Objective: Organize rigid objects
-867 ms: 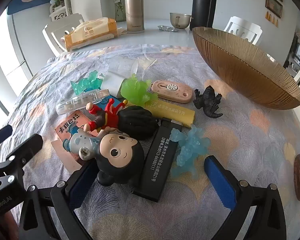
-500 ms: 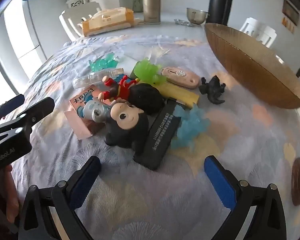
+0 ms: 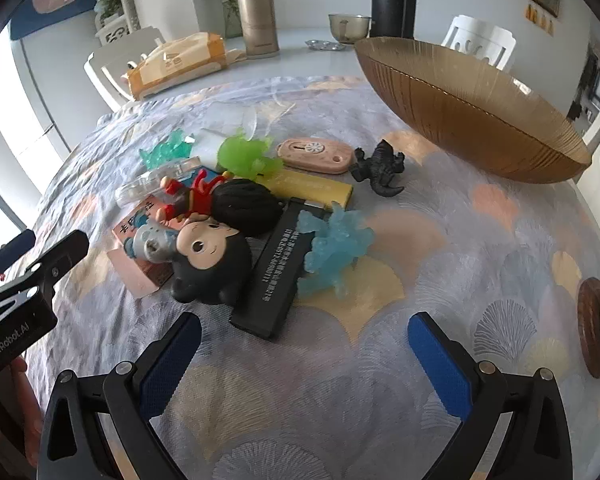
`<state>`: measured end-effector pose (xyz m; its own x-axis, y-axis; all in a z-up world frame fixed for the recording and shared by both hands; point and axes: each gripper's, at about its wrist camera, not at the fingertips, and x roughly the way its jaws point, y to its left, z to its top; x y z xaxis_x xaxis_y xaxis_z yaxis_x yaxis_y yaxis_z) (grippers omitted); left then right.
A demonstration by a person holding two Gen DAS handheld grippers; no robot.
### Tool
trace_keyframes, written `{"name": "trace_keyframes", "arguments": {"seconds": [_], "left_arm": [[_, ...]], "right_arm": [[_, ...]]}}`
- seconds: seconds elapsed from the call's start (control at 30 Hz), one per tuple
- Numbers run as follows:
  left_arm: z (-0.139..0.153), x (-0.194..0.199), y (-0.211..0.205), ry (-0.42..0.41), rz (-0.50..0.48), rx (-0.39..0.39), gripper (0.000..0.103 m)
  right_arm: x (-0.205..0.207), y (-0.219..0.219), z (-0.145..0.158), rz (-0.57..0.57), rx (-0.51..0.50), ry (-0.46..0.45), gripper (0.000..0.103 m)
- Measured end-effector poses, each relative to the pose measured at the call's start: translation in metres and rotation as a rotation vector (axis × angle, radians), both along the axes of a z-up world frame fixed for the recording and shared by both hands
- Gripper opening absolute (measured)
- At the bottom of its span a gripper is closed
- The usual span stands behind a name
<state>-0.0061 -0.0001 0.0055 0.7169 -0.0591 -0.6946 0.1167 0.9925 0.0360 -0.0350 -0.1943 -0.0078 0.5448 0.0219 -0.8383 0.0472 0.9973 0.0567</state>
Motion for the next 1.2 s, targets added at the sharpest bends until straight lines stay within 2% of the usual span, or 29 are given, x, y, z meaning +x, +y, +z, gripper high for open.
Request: {"name": "trace_keyframes", "arguments": {"seconds": [0.13,0.37,0.47,0.53,0.57,0.67,0.73,0.77,0.87,0.93,0.97,1.0,1.2], "left_arm": [[0.001,-0.001,0.001,-0.007,0.001,-0.004,0.096],[0.004,-0.008,-0.002,-0.025,-0.015,0.001,0.096],[0.009,-0.012,-0.004,-0.043,-0.029,0.002,0.096],[0.015,-0.016,-0.004,-0.052,-0.026,-0.02,0.096],[0.019,-0.018,-0.002,-0.054,-0.02,-0.054,0.096],[0.024,-0.02,-0.003,-0.052,0.002,-0.126,0.096],[0.022,-0.02,-0.008,-0.059,0.004,-0.119,0.096],[0.019,-0.021,-0.01,-0.065,0.011,-0.106,0.096],[0.009,-0.02,-0.015,-0.034,0.003,-0.064,0.096],[0.01,-0.022,-0.014,-0.051,-0.003,-0.069,0.096],[0.01,-0.022,-0.015,-0.05,-0.007,-0.069,0.096],[0.01,-0.021,-0.015,-0.045,-0.012,-0.07,0.096],[0.007,-0.022,-0.014,-0.028,-0.009,-0.075,0.096]], "right_arm": [[-0.006,0.004,0.01,-0.002,0.0,-0.06,0.103],[-0.037,0.013,0.032,0.033,-0.005,-0.271,0.103],[-0.035,0.011,0.036,0.042,0.005,-0.257,0.103],[-0.039,0.009,0.046,0.054,-0.036,-0.265,0.103],[-0.043,0.013,0.059,0.055,-0.095,-0.291,0.103],[-0.052,0.01,0.086,0.056,-0.189,-0.392,0.103],[-0.053,0.01,0.095,0.104,-0.178,-0.479,0.103],[-0.052,0.007,0.093,0.102,-0.163,-0.49,0.103],[-0.036,-0.006,0.064,0.074,-0.031,-0.417,0.103],[-0.034,-0.012,0.047,0.067,0.043,-0.389,0.103],[-0.031,-0.012,0.041,0.05,0.051,-0.332,0.103],[-0.031,-0.012,0.039,0.055,0.041,-0.322,0.103],[-0.032,-0.003,0.032,0.055,-0.031,-0.304,0.103]]}}
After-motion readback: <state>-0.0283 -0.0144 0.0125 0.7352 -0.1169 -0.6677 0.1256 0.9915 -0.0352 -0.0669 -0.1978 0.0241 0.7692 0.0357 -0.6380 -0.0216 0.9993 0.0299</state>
